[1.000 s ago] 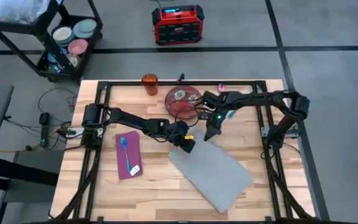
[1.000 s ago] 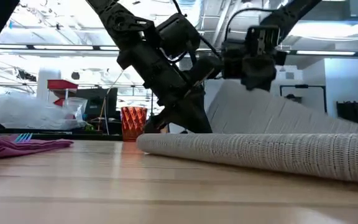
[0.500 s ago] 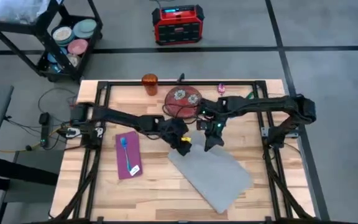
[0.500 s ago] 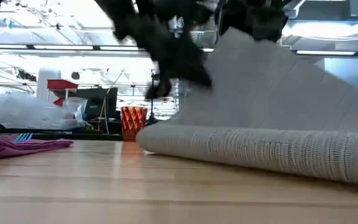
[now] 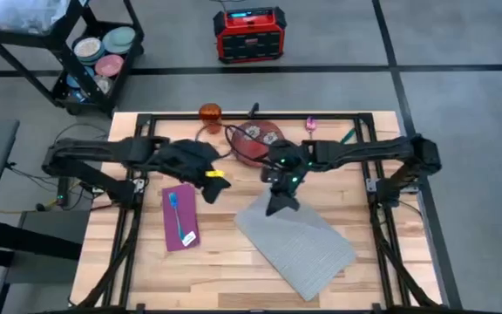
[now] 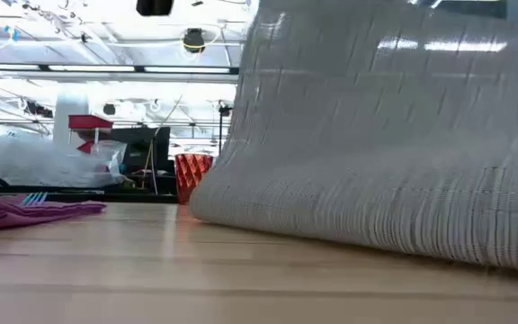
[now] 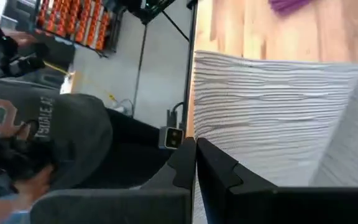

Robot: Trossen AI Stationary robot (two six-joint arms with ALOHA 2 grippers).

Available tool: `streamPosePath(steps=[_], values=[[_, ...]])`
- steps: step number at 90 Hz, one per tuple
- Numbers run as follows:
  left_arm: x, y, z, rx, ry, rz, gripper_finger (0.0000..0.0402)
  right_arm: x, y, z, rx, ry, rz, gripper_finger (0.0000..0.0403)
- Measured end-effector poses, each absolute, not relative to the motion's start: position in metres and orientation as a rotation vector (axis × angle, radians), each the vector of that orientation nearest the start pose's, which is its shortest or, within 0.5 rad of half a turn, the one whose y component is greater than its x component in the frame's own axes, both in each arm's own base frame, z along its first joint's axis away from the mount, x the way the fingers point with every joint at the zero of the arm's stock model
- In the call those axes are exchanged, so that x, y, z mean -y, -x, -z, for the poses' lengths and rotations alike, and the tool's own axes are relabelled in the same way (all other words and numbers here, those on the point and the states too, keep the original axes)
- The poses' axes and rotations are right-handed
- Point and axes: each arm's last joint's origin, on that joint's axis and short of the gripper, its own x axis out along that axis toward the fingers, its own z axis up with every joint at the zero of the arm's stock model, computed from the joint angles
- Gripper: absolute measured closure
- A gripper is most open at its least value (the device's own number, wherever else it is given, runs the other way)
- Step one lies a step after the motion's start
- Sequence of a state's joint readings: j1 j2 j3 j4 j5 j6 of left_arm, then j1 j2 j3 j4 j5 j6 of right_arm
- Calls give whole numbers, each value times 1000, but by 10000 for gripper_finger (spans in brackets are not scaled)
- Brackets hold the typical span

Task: Set table place
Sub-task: Prepare the gray placemat

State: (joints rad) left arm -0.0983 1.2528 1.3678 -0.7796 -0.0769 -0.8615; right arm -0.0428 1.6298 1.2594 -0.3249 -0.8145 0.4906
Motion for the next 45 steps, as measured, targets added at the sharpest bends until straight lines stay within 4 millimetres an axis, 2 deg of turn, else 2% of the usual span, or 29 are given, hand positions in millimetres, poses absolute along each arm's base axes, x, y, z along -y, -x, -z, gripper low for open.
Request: streamPosePath(steps=[9,25,45], values=[[29,-241,-381,-647,773,-328,399,-22,-368,-273,-785,-763,-630,403],[44,-240,-368,-761,752,-353,399,-44,-395,-260,-737,-797,-786,403],[62,-253,-353,-826,731,-337,399,-61,-428,-258,-730,-740,-1023,383]])
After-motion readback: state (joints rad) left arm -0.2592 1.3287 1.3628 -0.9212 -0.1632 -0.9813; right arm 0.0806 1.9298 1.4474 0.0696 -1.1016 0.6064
